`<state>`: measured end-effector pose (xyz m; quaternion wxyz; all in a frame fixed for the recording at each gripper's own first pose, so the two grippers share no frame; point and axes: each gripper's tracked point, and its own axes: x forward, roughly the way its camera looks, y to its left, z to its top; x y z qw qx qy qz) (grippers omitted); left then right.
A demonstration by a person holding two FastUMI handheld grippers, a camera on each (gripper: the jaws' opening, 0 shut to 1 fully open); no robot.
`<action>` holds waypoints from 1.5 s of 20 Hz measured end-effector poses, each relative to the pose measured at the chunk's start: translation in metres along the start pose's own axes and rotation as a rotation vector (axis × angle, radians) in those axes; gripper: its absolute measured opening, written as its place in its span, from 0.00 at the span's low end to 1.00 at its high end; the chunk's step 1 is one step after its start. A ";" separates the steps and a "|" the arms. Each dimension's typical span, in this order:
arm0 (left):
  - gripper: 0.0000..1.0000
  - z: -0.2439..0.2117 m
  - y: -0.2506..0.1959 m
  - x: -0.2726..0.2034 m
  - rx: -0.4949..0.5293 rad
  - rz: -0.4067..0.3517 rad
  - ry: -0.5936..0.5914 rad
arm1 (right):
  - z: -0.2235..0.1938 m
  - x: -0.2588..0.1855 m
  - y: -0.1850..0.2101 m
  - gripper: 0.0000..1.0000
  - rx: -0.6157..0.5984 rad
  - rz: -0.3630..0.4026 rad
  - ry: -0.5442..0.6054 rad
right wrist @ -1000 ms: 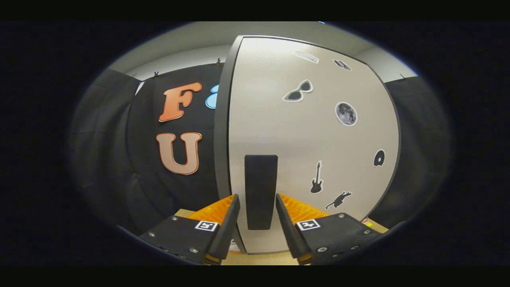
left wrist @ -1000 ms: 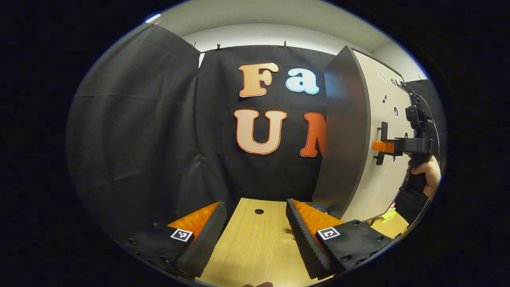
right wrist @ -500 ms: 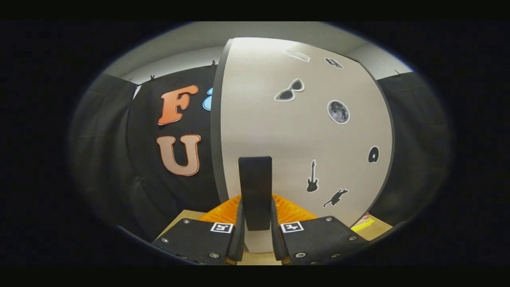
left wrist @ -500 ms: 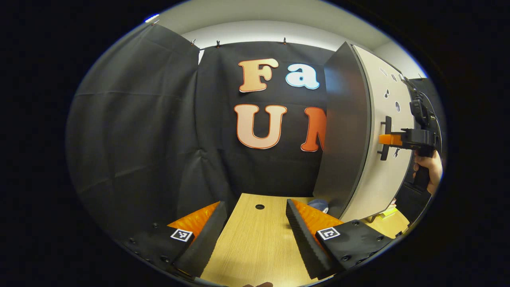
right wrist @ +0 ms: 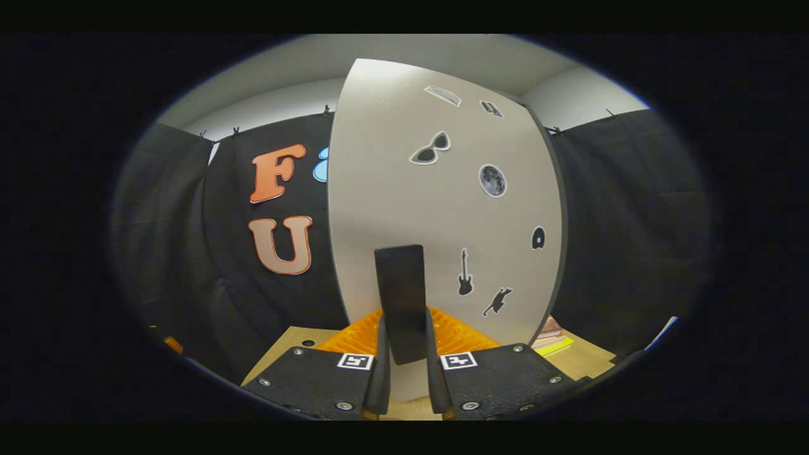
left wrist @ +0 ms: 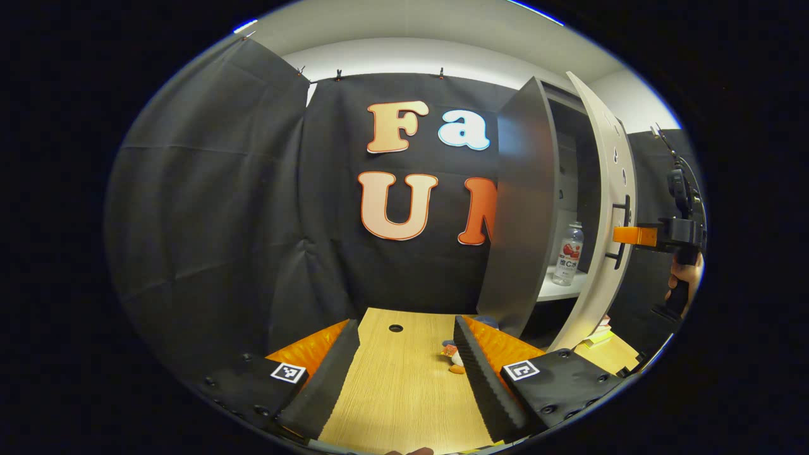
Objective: Open the cabinet door with the right hand, grasp the bottle in the cabinet with the left hand and place it on the coaster, then close the cabinet door with the right hand.
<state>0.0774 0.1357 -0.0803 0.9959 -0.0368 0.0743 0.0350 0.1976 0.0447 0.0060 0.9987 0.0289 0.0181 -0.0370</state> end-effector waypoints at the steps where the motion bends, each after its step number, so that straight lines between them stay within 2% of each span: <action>1: 0.98 -0.003 -0.004 -0.001 0.002 -0.009 0.008 | -0.003 -0.013 -0.009 0.24 -0.001 -0.010 -0.002; 5: 0.98 -0.013 -0.024 -0.012 -0.016 -0.055 0.031 | -0.002 -0.038 -0.027 0.22 0.005 -0.040 0.000; 8: 0.98 -0.017 -0.033 -0.019 -0.002 -0.066 0.039 | -0.004 -0.052 -0.043 0.24 0.004 -0.051 -0.001; 10: 0.98 -0.015 -0.039 -0.023 -0.002 -0.067 0.036 | -0.006 -0.061 -0.052 0.22 0.015 -0.048 -0.004; 12: 0.98 -0.013 -0.047 -0.027 0.001 -0.063 0.032 | -0.007 -0.078 -0.074 0.24 0.033 -0.037 -0.006; 13: 0.98 -0.010 -0.054 -0.029 0.003 -0.064 0.029 | -0.009 -0.089 -0.087 0.18 0.034 -0.032 -0.011; 14: 0.98 -0.007 -0.062 -0.032 0.005 -0.066 0.023 | -0.011 -0.099 -0.099 0.22 0.032 -0.027 -0.009; 18: 0.97 -0.005 -0.101 -0.045 0.026 -0.061 0.018 | -0.011 -0.128 -0.147 0.19 0.038 -0.014 -0.007; 23: 0.97 -0.009 -0.165 -0.065 0.053 -0.077 0.018 | -0.008 -0.144 -0.208 0.19 0.024 -0.025 -0.006; 24: 0.97 -0.012 -0.177 -0.069 0.056 -0.081 0.025 | -0.008 -0.146 -0.223 0.12 0.033 -0.023 -0.002; 29: 0.98 -0.022 -0.225 -0.081 0.077 -0.083 0.030 | -0.014 -0.147 -0.281 0.14 0.003 -0.025 0.008; 30: 0.98 -0.024 -0.230 -0.082 0.080 -0.079 0.029 | -0.014 -0.145 -0.290 0.12 0.012 -0.021 0.006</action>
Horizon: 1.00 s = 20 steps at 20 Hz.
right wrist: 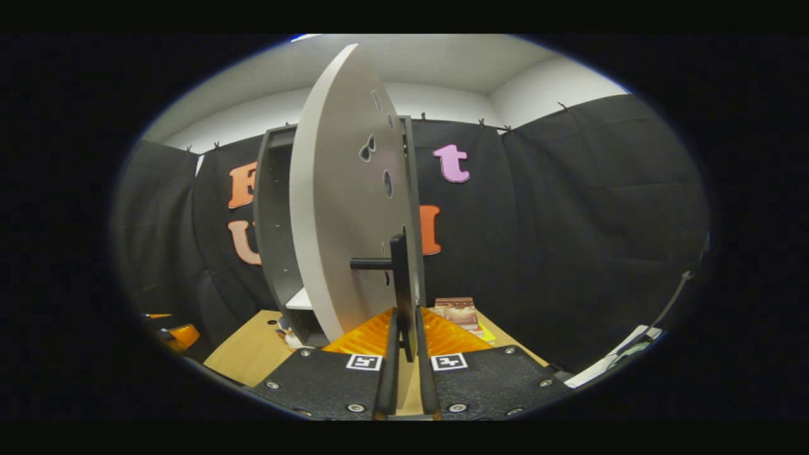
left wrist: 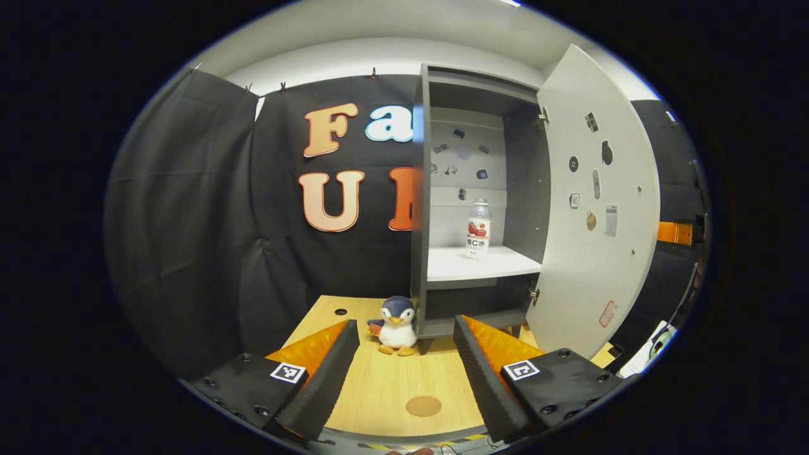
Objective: Open the cabinet door with the right hand, grasp the bottle in the cabinet with the left hand and place it on the coaster, then close the cabinet door with the right hand.
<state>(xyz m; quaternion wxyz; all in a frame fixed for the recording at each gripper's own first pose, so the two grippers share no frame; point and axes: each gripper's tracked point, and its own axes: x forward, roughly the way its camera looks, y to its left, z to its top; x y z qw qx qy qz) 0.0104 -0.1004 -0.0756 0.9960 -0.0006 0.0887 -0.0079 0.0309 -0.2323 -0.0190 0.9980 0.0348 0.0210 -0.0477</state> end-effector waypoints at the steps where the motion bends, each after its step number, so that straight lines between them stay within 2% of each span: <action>1: 0.98 -0.001 -0.006 0.000 0.000 0.004 0.001 | 0.001 0.001 -0.011 0.12 0.003 0.003 -0.004; 2: 0.98 -0.001 -0.010 0.000 0.000 0.007 0.002 | 0.004 0.003 -0.022 0.17 0.005 0.005 -0.005; 3: 0.98 -0.001 -0.014 0.000 0.000 0.012 0.004 | 0.003 0.004 -0.029 0.05 0.006 0.009 0.000; 4: 0.98 -0.001 -0.017 0.002 0.000 0.017 0.005 | 0.005 0.003 -0.039 0.00 0.005 0.011 -0.002; 7: 0.97 -0.002 -0.024 0.006 0.002 0.035 0.010 | 0.007 0.007 -0.061 0.00 0.023 0.066 -0.009; 8: 0.97 -0.005 -0.028 0.006 0.003 0.036 0.017 | 0.007 0.009 -0.067 0.06 0.034 0.080 -0.013; 13: 0.97 -0.010 -0.042 0.011 0.013 0.041 0.037 | 0.007 0.013 -0.087 0.06 0.047 0.145 -0.009; 14: 0.97 -0.012 -0.043 0.012 0.011 0.045 0.040 | 0.006 0.015 -0.088 0.00 0.050 0.155 -0.010; 15: 0.97 -0.013 -0.045 0.013 0.005 0.042 0.041 | 0.008 0.016 -0.088 0.07 0.047 0.162 -0.011; 18: 0.98 -0.011 -0.051 0.013 -0.015 0.040 0.037 | 0.006 0.014 -0.089 0.18 0.051 0.158 -0.008; 19: 0.98 -0.009 -0.053 0.014 -0.018 0.037 0.034 | 0.005 0.011 -0.088 0.12 0.045 0.152 -0.010; 20: 0.98 -0.007 -0.055 0.014 -0.017 0.038 0.028 | 0.004 0.007 -0.088 0.15 0.044 0.143 -0.010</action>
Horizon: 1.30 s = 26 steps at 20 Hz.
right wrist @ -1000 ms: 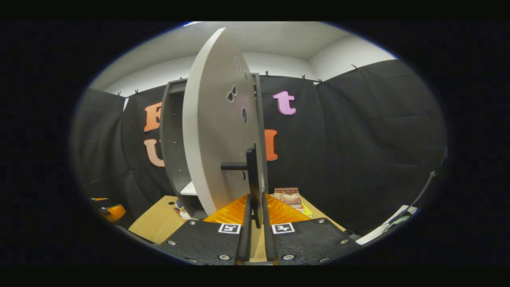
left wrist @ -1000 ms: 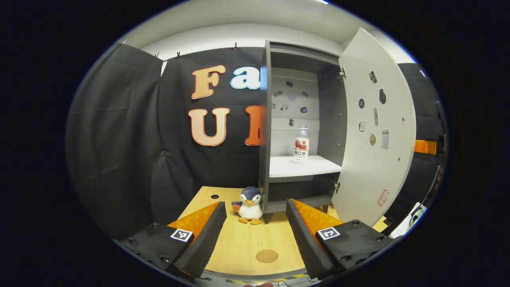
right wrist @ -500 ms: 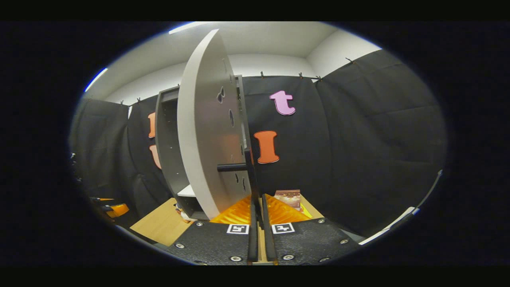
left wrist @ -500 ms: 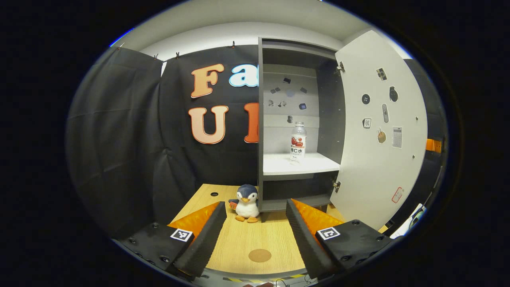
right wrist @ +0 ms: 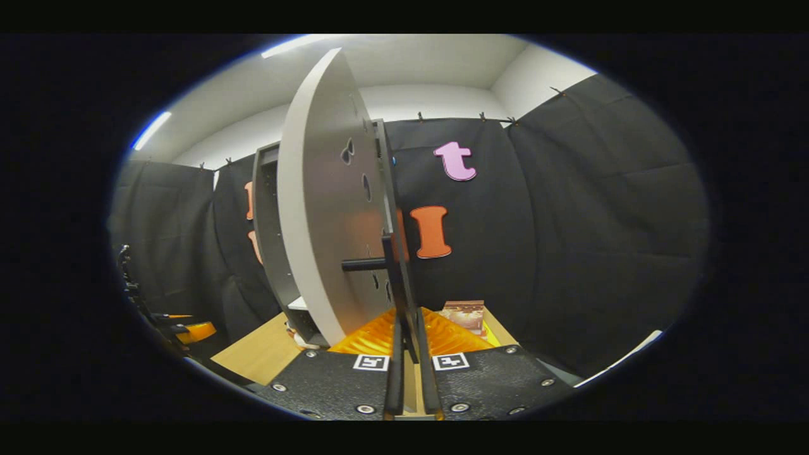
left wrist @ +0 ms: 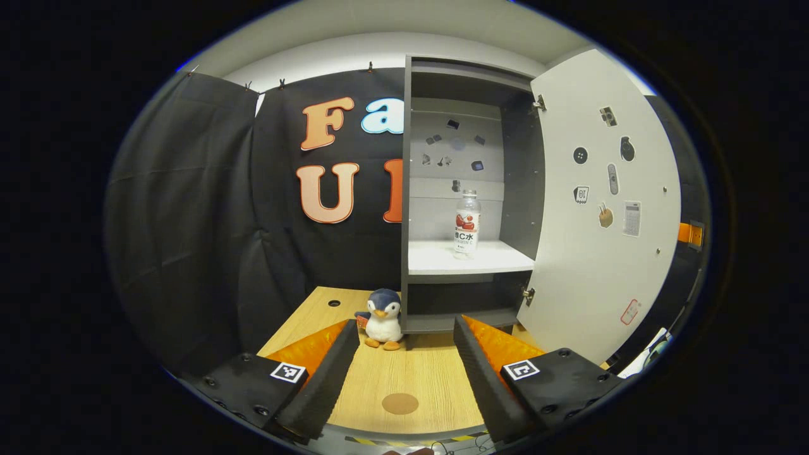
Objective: Open the cabinet door with the right hand, grasp the bottle in the cabinet with the left hand and place it on the coaster, then close the cabinet door with the right hand.
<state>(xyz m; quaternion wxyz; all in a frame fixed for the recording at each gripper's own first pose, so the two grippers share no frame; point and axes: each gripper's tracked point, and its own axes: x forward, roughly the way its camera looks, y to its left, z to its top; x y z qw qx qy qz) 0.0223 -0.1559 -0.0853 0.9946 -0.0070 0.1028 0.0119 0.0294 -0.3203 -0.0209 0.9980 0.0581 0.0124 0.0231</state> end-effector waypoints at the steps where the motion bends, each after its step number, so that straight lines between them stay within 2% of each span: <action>1: 0.97 0.002 -0.001 0.000 0.007 0.000 -0.008 | -0.001 -0.005 0.003 0.18 0.008 -0.011 0.000; 2: 0.98 0.005 -0.002 0.001 0.014 0.001 -0.016 | 0.000 -0.013 0.003 0.09 0.008 -0.022 -0.014; 8: 0.98 0.020 -0.013 0.018 0.023 -0.015 -0.057 | 0.023 -0.060 0.033 0.07 0.013 -0.033 -0.129; 9: 0.98 0.023 -0.016 0.026 0.025 -0.020 -0.062 | 0.025 -0.066 0.043 0.00 0.007 -0.022 -0.143; 10: 0.98 0.025 -0.020 0.034 0.027 -0.030 -0.062 | 0.025 -0.071 0.053 0.07 0.000 -0.010 -0.149; 11: 0.98 0.028 -0.025 0.044 0.027 -0.043 -0.064 | 0.027 -0.076 0.064 0.07 -0.005 0.000 -0.155; 12: 0.97 0.031 -0.030 0.056 0.028 -0.059 -0.070 | 0.026 -0.079 0.076 0.00 -0.014 0.010 -0.153; 13: 0.97 0.036 -0.037 0.068 0.029 -0.075 -0.081 | 0.029 -0.083 0.087 0.10 -0.027 0.017 -0.167; 15: 0.98 0.048 -0.049 0.093 0.032 -0.110 -0.112 | 0.031 -0.083 0.105 0.00 -0.052 0.020 -0.182; 17: 0.98 0.060 -0.066 0.120 0.023 -0.154 -0.135 | 0.033 -0.081 0.131 0.08 -0.050 0.040 -0.202; 18: 0.98 0.065 -0.073 0.136 0.017 -0.172 -0.140 | 0.035 -0.077 0.144 0.20 -0.053 0.049 -0.220; 19: 0.98 0.069 -0.080 0.151 0.013 -0.190 -0.142 | 0.036 -0.070 0.151 0.19 -0.059 0.051 -0.228; 20: 0.98 0.075 -0.087 0.167 0.018 -0.204 -0.151 | 0.038 -0.063 0.160 0.31 -0.067 0.055 -0.239; 21: 0.98 0.079 -0.093 0.183 0.029 -0.216 -0.160 | 0.038 -0.053 0.164 0.34 -0.070 0.047 -0.242; 22: 0.98 0.083 -0.099 0.200 0.039 -0.226 -0.168 | 0.035 -0.043 0.167 0.43 -0.069 0.039 -0.238; 25: 0.98 0.092 -0.120 0.245 0.030 -0.266 -0.176 | 0.018 -0.003 0.171 0.60 -0.043 0.011 -0.192; 26: 0.97 0.093 -0.129 0.260 0.032 -0.280 -0.171 | 0.012 0.008 0.170 0.55 -0.035 -0.002 -0.173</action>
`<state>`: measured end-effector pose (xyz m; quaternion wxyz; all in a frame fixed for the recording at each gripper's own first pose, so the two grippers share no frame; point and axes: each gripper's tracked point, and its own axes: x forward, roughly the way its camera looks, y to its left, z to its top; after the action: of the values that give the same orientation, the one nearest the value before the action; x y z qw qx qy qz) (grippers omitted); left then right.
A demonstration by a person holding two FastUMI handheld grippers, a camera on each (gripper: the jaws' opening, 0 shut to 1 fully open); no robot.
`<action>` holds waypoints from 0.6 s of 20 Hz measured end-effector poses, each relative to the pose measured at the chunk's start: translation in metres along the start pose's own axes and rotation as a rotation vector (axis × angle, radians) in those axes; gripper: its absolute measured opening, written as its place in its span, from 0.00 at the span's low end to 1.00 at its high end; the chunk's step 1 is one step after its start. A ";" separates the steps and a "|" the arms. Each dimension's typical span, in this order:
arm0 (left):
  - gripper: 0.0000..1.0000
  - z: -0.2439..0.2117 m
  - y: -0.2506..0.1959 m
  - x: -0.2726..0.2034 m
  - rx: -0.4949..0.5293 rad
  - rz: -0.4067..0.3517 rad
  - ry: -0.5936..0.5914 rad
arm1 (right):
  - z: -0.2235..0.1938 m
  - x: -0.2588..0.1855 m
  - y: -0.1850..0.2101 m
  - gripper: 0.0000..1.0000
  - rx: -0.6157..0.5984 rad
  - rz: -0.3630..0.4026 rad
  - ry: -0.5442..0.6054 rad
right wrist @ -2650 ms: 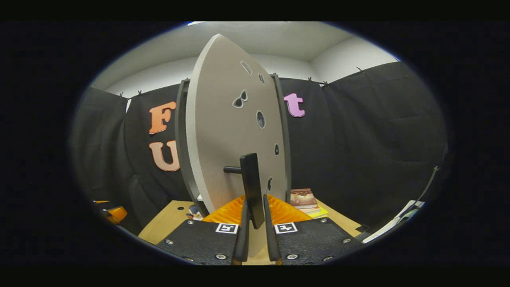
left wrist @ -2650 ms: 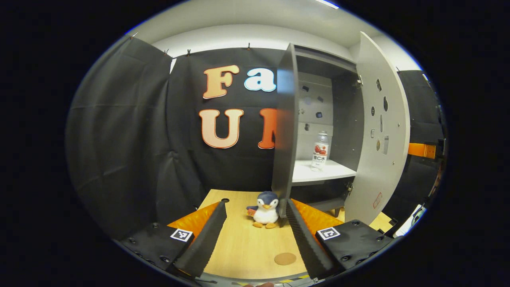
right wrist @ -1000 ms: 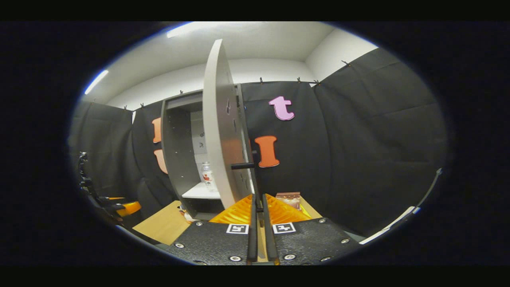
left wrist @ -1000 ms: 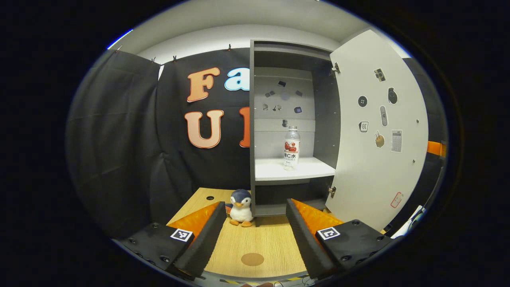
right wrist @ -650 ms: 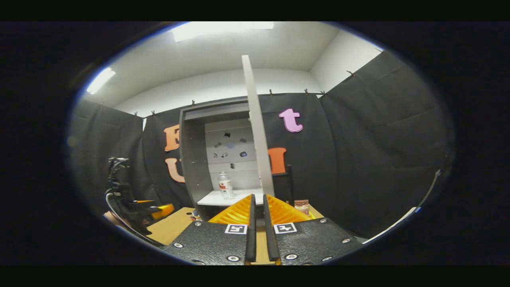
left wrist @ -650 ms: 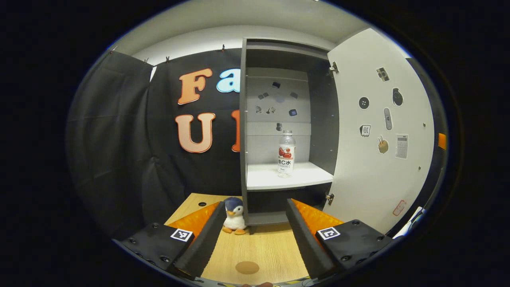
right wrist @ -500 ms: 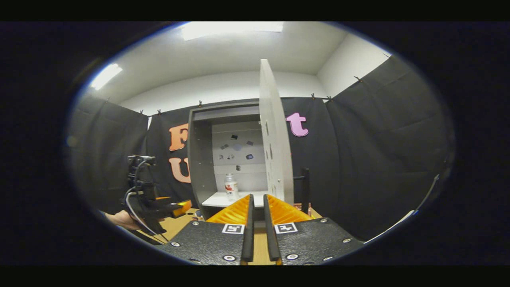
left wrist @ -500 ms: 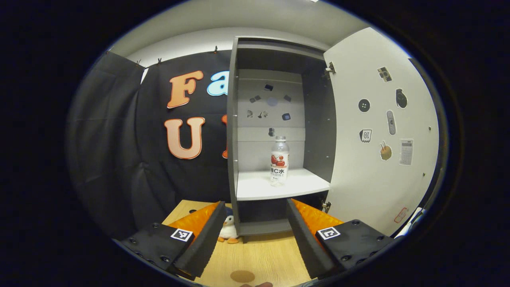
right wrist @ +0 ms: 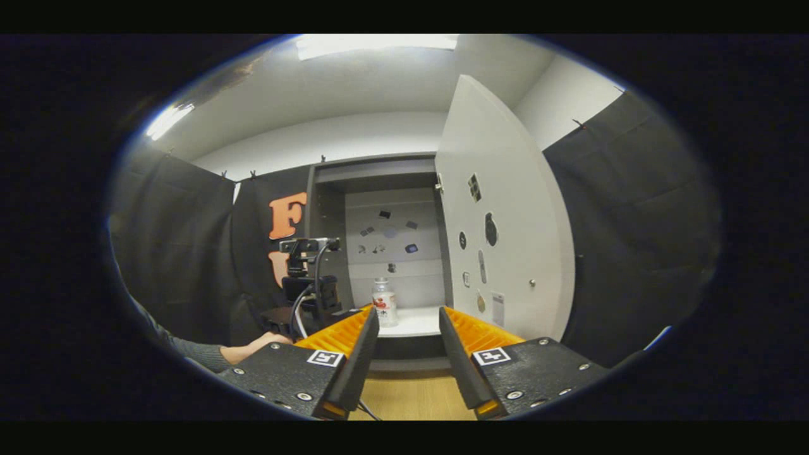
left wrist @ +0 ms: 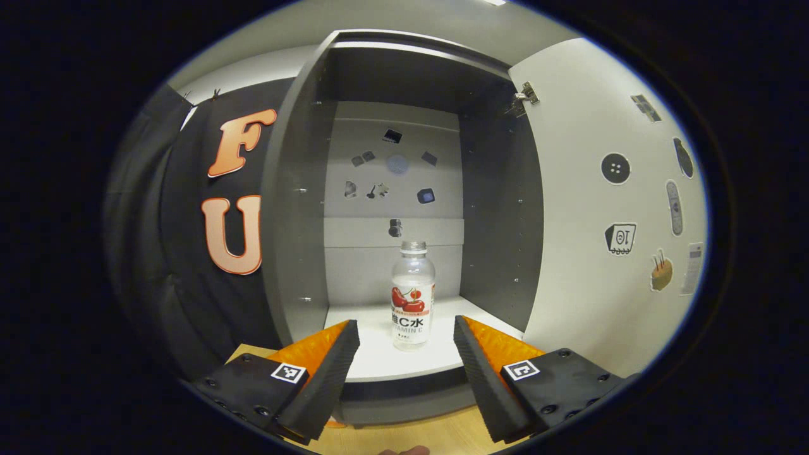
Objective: Open the cabinet door with the right hand, grasp the bottle in the cabinet with the left hand and place it on the coaster, then close the cabinet door with the right hand.
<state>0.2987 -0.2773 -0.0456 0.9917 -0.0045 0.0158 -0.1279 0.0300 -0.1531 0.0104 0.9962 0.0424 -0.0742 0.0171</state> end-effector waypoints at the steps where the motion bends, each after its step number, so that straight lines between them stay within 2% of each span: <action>1: 0.98 -0.002 -0.002 0.017 0.005 -0.006 0.002 | -0.003 0.007 0.000 0.63 0.003 -0.011 0.015; 4: 0.98 -0.005 -0.004 0.057 0.017 -0.023 -0.001 | -0.012 0.022 -0.003 0.70 -0.005 -0.044 0.045; 12: 0.98 -0.022 -0.005 0.127 0.033 -0.030 0.013 | -0.024 0.050 -0.012 0.73 -0.023 -0.119 0.090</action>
<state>0.4193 -0.3149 -0.0712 0.9895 0.0126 0.0201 -0.1428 0.0837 -0.1612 -0.0063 0.9982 0.0346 -0.0269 -0.0411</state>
